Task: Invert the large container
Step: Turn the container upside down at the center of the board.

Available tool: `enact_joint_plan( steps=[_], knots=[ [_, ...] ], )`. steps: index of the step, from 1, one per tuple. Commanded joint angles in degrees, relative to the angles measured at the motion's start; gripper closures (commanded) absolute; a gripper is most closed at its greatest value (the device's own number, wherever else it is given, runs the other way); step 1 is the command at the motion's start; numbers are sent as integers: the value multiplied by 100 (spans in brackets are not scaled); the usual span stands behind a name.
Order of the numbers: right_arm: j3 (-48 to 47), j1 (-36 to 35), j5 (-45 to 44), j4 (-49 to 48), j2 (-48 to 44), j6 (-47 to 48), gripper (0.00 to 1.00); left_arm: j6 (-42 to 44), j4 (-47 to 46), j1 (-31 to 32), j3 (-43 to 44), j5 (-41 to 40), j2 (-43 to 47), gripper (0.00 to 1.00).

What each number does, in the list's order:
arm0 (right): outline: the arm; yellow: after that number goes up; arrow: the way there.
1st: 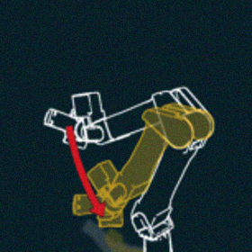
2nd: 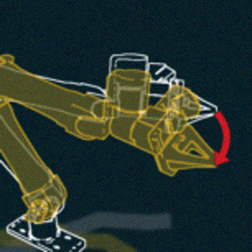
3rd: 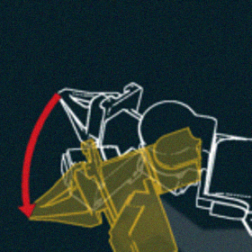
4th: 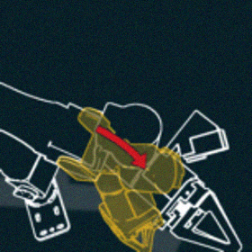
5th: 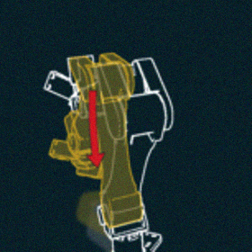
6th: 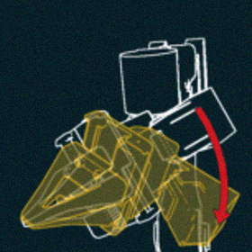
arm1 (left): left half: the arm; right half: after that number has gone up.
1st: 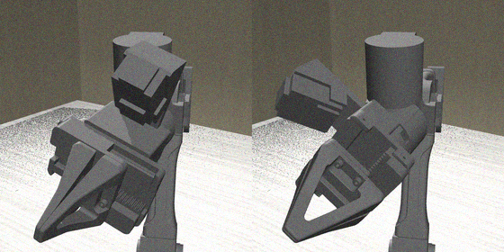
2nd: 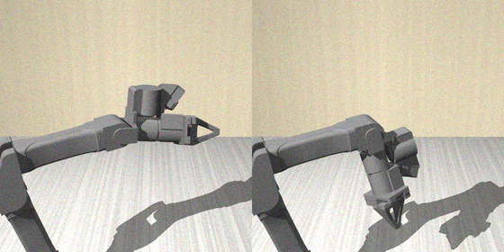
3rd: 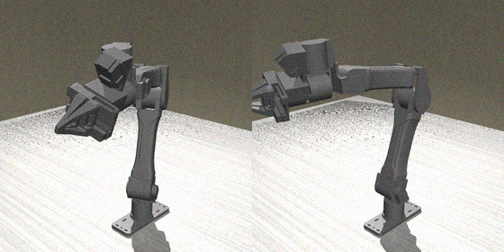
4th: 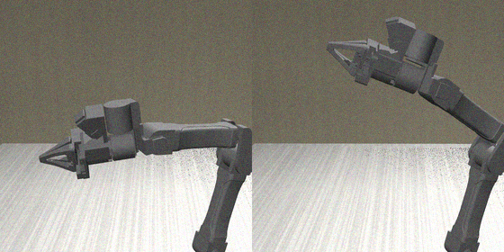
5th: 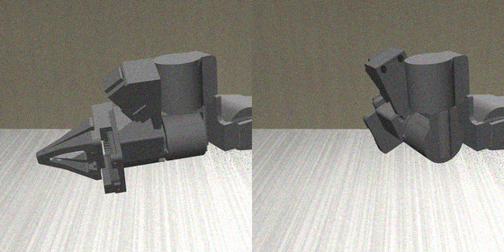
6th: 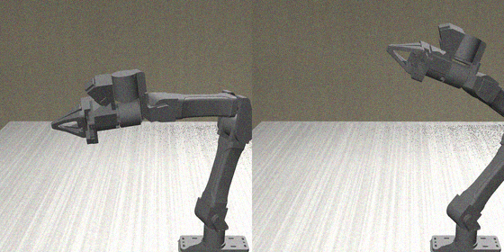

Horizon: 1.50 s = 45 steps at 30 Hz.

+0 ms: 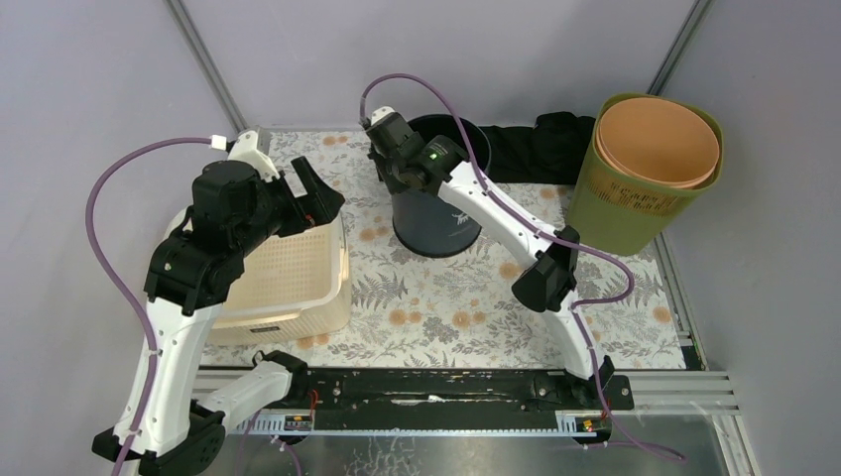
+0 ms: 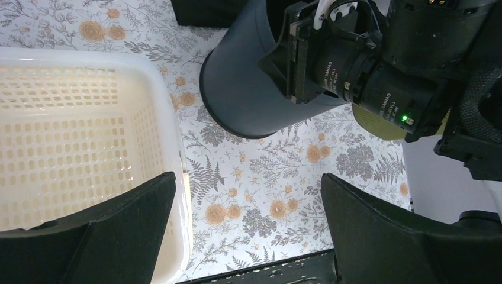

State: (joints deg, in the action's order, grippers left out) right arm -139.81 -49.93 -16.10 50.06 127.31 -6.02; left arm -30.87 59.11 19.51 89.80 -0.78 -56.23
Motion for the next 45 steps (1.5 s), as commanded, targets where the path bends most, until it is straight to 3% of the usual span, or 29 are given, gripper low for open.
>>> enact_joint_plan(
  steps=[1, 8, 15, 25, 30, 36, 40, 43, 45],
  knots=[
    [-138, 43, -233, 1055, -437, -409, 75, 92, -183, 0, -91, 123, -19, 0],
    [66, 151, 102, 2017, -859, -1362, 74, 73, -283, 0, -270, 281, -43, 0],
    [77, 234, 207, 2803, -743, -1714, 45, 73, -403, 0, -394, 521, -109, 0],
    [-808, 299, 305, 3107, -300, -1665, 47, 90, -485, 0, -570, 627, -70, 0],
    [-566, 309, 578, 2615, -231, -1351, 47, 108, -497, 0, -619, 643, -74, 0],
    [-525, 311, 771, 2467, -104, -1166, 59, 116, -516, 2, -684, 629, -72, 0],
    [-449, 309, 882, 2478, -79, -1063, 78, 108, -559, 0, -718, 636, -90, 0],
    [-346, 332, 934, 2499, -73, -1027, 99, 115, -584, 4, -725, 659, -107, 0],
    [-286, 375, 1007, 2470, -104, -1036, 100, 117, -585, 0, -729, 662, -116, 0]
  ],
)
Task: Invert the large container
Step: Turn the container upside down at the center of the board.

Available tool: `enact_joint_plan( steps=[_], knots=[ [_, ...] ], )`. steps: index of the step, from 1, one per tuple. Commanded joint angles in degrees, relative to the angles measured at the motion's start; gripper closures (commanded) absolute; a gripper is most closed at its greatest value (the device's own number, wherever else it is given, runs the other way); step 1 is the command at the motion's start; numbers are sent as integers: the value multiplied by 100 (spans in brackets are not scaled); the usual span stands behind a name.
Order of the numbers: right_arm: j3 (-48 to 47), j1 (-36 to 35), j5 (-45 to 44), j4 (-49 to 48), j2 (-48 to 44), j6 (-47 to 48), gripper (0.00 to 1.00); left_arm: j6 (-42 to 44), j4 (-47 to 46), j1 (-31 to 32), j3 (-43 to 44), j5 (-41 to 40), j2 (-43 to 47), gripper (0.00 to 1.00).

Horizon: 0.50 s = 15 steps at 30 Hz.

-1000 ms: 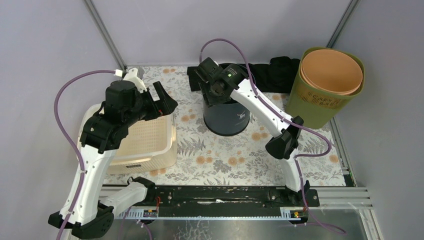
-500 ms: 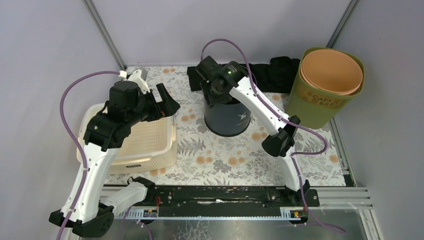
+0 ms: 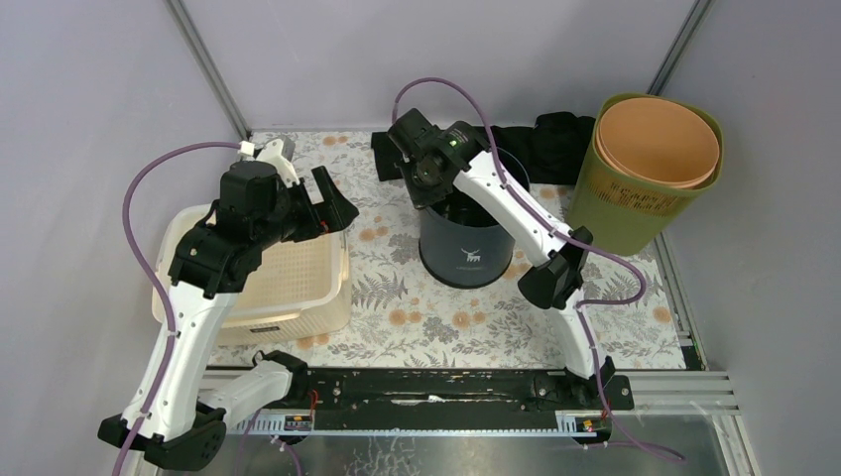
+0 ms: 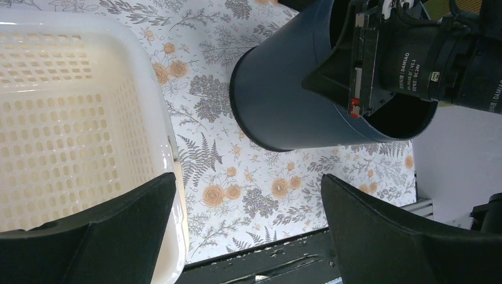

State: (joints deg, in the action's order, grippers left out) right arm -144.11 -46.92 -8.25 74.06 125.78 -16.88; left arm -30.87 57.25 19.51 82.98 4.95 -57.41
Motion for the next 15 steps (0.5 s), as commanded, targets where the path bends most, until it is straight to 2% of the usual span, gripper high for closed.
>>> enact_joint_plan(
  steps=[1, 8, 15],
  knots=[
    [166, 123, 286, 39, 18, 21, 100, 125, -399, -2, -40, 87, -1, 0],
    [221, 481, 765, -581, -606, -425, 100, 180, -399, 2, 18, 99, -30, 0],
    [917, 815, 1090, -1890, -1661, -1075, 100, 196, -399, 0, 78, 148, -67, 0]
  ],
)
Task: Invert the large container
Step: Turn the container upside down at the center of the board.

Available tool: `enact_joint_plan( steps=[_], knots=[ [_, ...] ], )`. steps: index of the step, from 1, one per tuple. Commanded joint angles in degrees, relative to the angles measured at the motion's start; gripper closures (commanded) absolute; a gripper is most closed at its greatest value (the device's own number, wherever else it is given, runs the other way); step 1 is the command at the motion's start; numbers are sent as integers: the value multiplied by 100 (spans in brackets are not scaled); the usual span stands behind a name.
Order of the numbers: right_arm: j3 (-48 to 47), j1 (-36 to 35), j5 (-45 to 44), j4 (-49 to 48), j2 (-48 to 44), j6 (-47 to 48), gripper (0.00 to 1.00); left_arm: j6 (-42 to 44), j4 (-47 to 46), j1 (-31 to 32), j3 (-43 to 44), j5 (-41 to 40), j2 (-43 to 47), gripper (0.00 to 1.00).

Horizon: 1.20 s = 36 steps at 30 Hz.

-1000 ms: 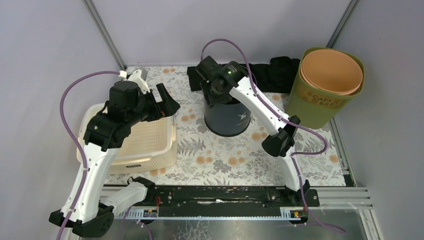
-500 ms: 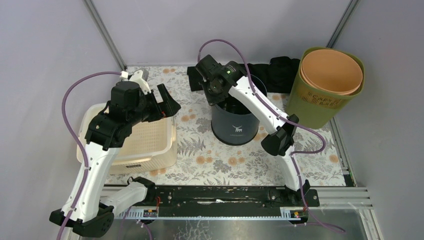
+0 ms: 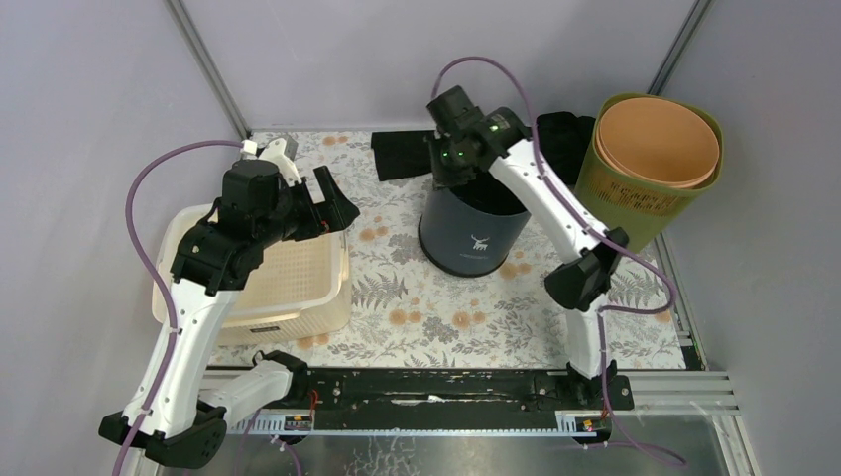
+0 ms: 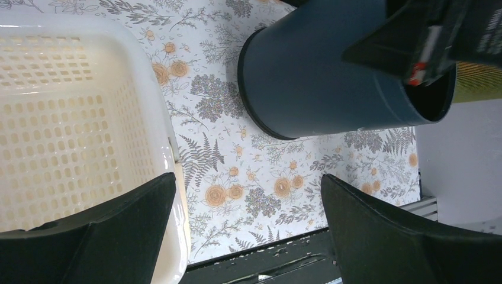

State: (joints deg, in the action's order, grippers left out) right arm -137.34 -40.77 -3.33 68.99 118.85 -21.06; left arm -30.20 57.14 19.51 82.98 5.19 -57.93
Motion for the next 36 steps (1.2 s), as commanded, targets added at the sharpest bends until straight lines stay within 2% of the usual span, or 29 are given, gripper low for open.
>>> enact_joint_plan(
  steps=[1, 11, 18, 26, 36],
  knots=[
    [378, 234, 639, -1594, -1182, -764, 100, 135, -388, 0, 86, 129, -17, 0],
    [2388, 479, 727, -4122, -2811, -1846, 100, 163, -332, 0, 98, 114, 54, 0],
    [4695, 719, 710, -6135, -3889, -2848, 100, 181, -274, 0, 131, 56, 58, 0],
    [7235, 1025, 580, -8900, -4952, -3995, 100, 172, -274, 0, 122, 72, 37, 0],
    [9300, 1428, 466, -10896, -5730, -4806, 100, 148, -334, 3, 14, 98, 15, 0]
  ],
)
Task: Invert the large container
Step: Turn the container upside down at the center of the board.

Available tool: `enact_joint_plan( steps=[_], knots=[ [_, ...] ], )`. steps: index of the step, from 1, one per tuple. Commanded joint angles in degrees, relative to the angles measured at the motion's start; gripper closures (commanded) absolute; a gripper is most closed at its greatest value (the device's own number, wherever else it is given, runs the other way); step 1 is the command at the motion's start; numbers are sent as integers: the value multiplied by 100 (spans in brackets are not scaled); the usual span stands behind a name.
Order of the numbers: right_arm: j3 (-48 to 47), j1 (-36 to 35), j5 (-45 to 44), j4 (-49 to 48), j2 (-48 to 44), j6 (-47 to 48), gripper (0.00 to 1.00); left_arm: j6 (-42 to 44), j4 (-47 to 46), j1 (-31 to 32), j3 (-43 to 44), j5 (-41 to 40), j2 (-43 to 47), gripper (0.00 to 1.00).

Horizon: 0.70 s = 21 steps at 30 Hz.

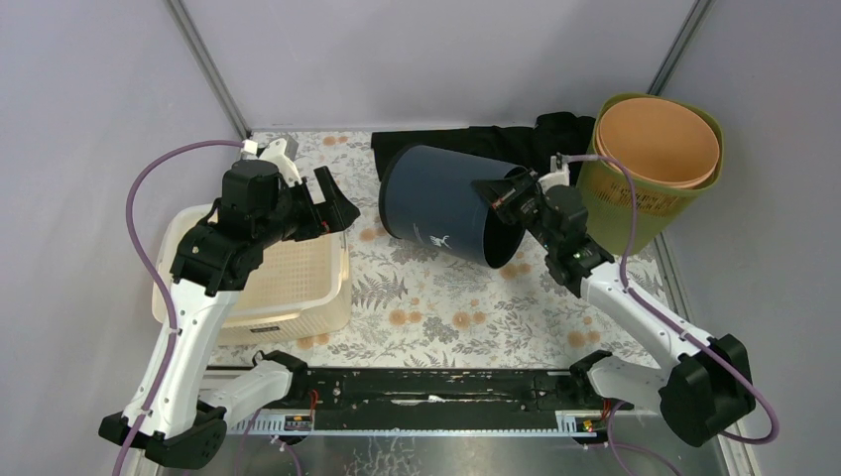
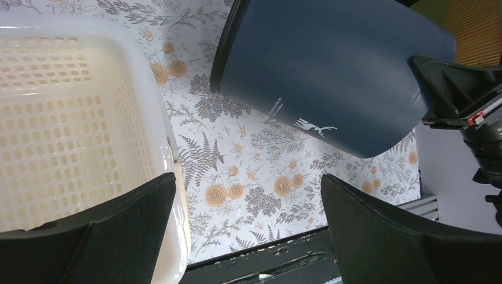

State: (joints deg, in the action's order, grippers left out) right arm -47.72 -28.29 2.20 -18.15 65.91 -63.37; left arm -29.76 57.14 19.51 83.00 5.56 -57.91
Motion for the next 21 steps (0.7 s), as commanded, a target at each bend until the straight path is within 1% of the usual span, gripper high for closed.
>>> enact_joint_plan(
  steps=[1, 7, 10, 14, 19, 21],
  knots=[
    [430, 250, -20, -2335, -465, -657, 100, 98, -354, 1, -5, 66, 1, 0],
    [1455, 465, 217, -3297, -613, -1024, 100, 194, -645, -1, -106, 154, -179, 0],
    [1880, 566, 286, -3664, -716, -1110, 100, 229, -786, 1, -71, 220, -419, 0],
    [2302, 713, 404, -4413, -737, -1224, 100, 216, -1028, 3, -19, 281, -830, 0],
    [2641, 824, 492, -5777, -297, -1581, 100, 234, -1241, -5, 229, 287, -1360, 0],
    [2689, 863, 536, -6364, 45, -1772, 100, 294, -1215, -109, 626, 281, -1676, 0]
  ],
)
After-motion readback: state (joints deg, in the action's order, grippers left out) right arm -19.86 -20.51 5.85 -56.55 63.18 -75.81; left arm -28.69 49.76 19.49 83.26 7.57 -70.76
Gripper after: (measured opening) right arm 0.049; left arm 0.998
